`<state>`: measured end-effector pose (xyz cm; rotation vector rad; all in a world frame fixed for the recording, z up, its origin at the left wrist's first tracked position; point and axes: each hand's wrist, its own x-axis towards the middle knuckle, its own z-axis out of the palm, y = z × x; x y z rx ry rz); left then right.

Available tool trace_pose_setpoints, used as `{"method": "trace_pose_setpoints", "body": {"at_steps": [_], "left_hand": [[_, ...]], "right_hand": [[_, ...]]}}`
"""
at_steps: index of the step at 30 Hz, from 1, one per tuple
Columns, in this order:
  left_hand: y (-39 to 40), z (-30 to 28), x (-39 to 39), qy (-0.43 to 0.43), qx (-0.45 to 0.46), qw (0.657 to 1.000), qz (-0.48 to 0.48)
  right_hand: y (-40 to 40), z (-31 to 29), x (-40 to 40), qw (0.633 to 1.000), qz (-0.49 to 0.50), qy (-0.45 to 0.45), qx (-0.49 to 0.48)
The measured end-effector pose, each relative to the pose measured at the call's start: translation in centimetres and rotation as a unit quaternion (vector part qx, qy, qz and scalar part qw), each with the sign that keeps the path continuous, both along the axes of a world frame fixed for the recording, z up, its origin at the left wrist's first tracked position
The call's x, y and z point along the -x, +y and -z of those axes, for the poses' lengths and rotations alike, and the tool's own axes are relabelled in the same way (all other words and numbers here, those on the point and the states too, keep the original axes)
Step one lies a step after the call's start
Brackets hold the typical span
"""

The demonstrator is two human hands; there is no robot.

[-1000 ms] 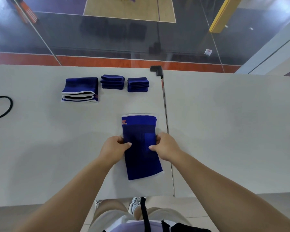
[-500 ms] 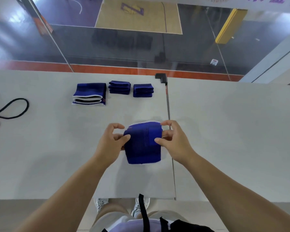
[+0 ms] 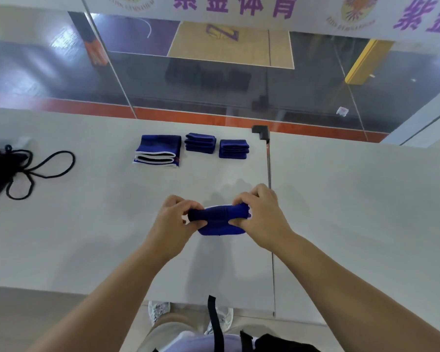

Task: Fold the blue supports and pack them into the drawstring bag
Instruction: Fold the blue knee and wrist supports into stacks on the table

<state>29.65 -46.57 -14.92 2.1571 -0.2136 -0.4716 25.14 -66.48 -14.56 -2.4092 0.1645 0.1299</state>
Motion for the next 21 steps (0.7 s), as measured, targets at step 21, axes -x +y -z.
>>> {"method": "trace_pose_setpoints", "body": {"at_steps": [21], "left_hand": [[12.8, 2.3, -7.1, 0.047, -0.036, 0.997, -0.040]], "right_hand": [[12.7, 2.9, -7.5, 0.981, -0.013, 0.152, -0.119]]}}
